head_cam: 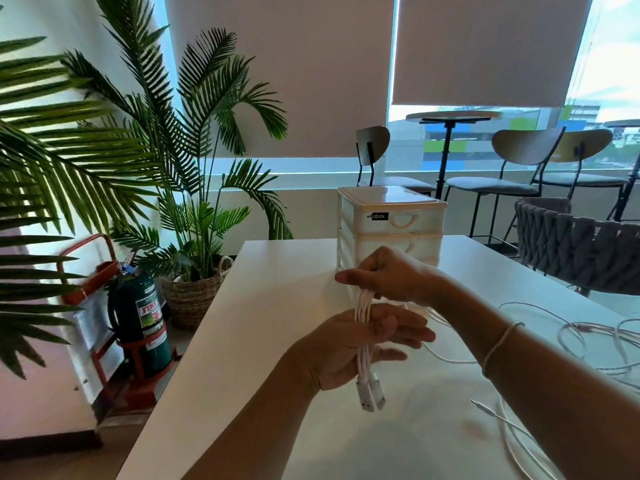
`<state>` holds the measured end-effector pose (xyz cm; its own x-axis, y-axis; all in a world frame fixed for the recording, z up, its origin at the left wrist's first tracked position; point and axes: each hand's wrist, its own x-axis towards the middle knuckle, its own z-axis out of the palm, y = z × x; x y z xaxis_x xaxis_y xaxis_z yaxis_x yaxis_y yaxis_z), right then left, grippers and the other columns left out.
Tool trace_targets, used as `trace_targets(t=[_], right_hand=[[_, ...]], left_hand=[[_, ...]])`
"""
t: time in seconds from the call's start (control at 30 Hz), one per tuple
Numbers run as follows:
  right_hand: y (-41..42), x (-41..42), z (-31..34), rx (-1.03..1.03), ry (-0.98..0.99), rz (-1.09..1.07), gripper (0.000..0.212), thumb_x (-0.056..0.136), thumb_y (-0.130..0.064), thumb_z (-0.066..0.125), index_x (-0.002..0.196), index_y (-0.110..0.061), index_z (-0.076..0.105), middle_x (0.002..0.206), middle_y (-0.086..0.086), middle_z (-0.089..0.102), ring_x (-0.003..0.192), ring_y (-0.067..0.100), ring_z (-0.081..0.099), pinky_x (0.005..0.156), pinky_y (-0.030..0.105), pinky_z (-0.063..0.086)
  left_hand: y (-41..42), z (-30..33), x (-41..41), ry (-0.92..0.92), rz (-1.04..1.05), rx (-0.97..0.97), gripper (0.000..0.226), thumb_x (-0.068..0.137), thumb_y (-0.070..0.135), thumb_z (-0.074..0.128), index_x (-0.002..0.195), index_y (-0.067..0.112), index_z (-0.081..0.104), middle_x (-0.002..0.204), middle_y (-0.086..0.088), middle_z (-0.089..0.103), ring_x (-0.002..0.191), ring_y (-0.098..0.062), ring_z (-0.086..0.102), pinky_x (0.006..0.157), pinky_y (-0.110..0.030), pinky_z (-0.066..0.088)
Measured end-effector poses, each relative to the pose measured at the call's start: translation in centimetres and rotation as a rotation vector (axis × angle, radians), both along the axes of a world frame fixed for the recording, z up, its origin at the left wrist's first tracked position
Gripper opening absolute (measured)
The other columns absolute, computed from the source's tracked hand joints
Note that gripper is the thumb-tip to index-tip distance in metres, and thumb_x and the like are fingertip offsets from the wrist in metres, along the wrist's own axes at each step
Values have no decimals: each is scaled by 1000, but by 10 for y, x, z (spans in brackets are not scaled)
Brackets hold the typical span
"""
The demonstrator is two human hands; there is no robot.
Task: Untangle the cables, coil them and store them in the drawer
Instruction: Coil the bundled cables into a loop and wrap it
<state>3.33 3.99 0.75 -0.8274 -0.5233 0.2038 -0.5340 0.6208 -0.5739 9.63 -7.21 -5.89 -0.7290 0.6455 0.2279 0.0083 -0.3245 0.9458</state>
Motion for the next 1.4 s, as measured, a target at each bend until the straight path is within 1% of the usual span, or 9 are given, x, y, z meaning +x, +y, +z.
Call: trace_targets(t=[0.17, 0.3, 0.5, 0.6, 0.73, 1.03, 1.13, 1.23, 1.4], right_hand=[[0, -3, -14, -103, -163, 12, 51, 83, -52, 55, 46, -17, 45, 43, -6, 43, 36, 3, 39, 57, 25, 39], [1, -1, -34, -368, -374, 94, 52, 73, -64, 46, 46, -20, 41, 51, 2, 33, 48, 14, 30, 50, 27, 25], [14, 2, -53, -488, -556, 199, 54, 85, -58, 34, 51, -20, 51, 48, -3, 32, 43, 9, 25, 44, 21, 20], [21, 7, -64, -547, -602, 223, 47, 81, -53, 35, 78, -14, 61, 52, -4, 32, 43, 7, 24, 41, 19, 20], [19, 19, -72, -526, -614, 342, 24, 76, -31, 68, 83, -11, 56, 52, -7, 40, 42, 3, 24, 40, 14, 19], [26, 16, -81, -452, -698, 327, 9, 70, -10, 66, 72, -7, 57, 47, -6, 46, 35, 3, 26, 36, 13, 21], [25, 14, -83, -503, -805, 374, 18, 71, -13, 69, 79, -6, 54, 47, -4, 42, 35, 4, 24, 36, 13, 23], [26, 15, -82, -566, -928, 432, 34, 75, -26, 72, 99, -5, 61, 89, 18, 68, 34, 4, 27, 37, 13, 28], [9, 13, -78, -466, -1044, 89, 62, 95, -54, 23, 87, -3, 57, 88, 23, 69, 33, 12, 33, 38, 17, 31]], left_hand=[[1, -3, -1, -22, -29, 63, 32, 75, 31, 68, 106, 20, 70, 84, 0, 73, 70, -10, 69, 67, -21, 55], [-3, -2, -4, -70, -26, 155, 37, 77, 40, 68, 106, 18, 70, 50, 8, 54, 35, 0, 44, 39, -12, 38], [-18, 8, -10, -65, 3, 232, 49, 68, 61, 66, 87, 17, 74, 40, 12, 26, 36, -2, 18, 35, -9, 25], [-30, 14, -14, -93, 91, 348, 45, 62, 58, 74, 74, 15, 74, 43, 7, 17, 36, -6, 14, 34, -9, 25], [-31, 11, -17, -148, 180, 457, 38, 55, 48, 83, 63, 14, 69, 43, 7, 15, 35, -7, 12, 32, -9, 24], [-30, 8, -22, -158, 288, 487, 44, 44, 47, 89, 61, 13, 65, 36, 8, 35, 29, -2, 24, 28, -12, 29], [-27, 5, -23, -141, 304, 489, 43, 46, 47, 87, 61, 13, 65, 38, 7, 36, 29, -3, 33, 29, -13, 32], [-24, 6, -22, -124, 393, 455, 40, 68, 54, 64, 60, 14, 64, 40, 7, 35, 31, -3, 31, 30, -15, 31], [-19, 5, -20, -71, 616, 219, 44, 88, 46, 33, 69, 11, 52, 42, 8, 25, 34, -5, 22, 35, -16, 21]])
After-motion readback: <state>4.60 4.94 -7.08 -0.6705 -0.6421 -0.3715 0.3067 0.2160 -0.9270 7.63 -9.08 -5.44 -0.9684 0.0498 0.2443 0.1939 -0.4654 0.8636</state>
